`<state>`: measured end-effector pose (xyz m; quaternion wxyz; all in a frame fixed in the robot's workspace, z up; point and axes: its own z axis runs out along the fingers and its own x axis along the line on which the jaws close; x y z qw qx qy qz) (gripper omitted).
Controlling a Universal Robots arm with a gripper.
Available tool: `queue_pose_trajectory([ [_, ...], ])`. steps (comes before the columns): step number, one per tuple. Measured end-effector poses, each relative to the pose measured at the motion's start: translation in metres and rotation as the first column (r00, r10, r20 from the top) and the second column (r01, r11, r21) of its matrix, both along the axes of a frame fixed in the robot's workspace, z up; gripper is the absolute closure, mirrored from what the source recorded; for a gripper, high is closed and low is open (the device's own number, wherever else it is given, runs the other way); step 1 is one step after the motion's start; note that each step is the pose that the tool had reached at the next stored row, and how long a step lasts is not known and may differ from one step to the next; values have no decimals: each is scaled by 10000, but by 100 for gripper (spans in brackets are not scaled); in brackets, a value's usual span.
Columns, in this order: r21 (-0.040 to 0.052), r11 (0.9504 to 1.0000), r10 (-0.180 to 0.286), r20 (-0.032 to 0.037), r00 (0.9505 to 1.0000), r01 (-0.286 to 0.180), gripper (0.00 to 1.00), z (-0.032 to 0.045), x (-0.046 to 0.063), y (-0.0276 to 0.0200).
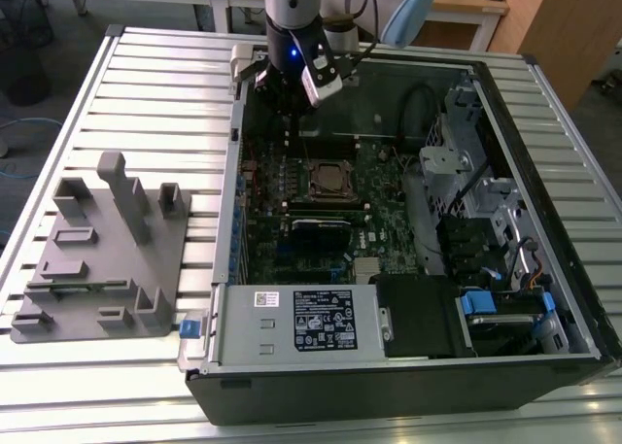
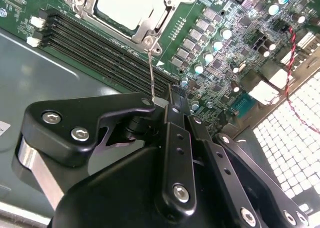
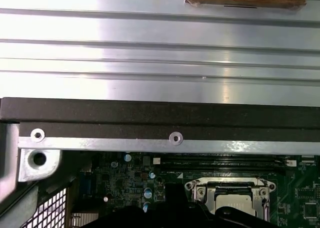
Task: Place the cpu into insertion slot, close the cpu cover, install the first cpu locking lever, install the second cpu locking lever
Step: 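Install the first cpu locking lever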
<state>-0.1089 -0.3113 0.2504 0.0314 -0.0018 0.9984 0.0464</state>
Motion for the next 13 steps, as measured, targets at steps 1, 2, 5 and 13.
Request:
queue_pose_trajectory([
  [1, 2, 10000, 1, 0, 10000, -1, 89, -1, 0, 0],
  [2, 4, 10000, 1, 0, 10000, -1, 89, -1, 1, 1],
  [5, 4, 10000, 0, 0, 10000, 0, 89, -3, 23, 2],
  [13, 4, 10000, -1, -1, 10000, 1, 89, -5, 151, 1],
])
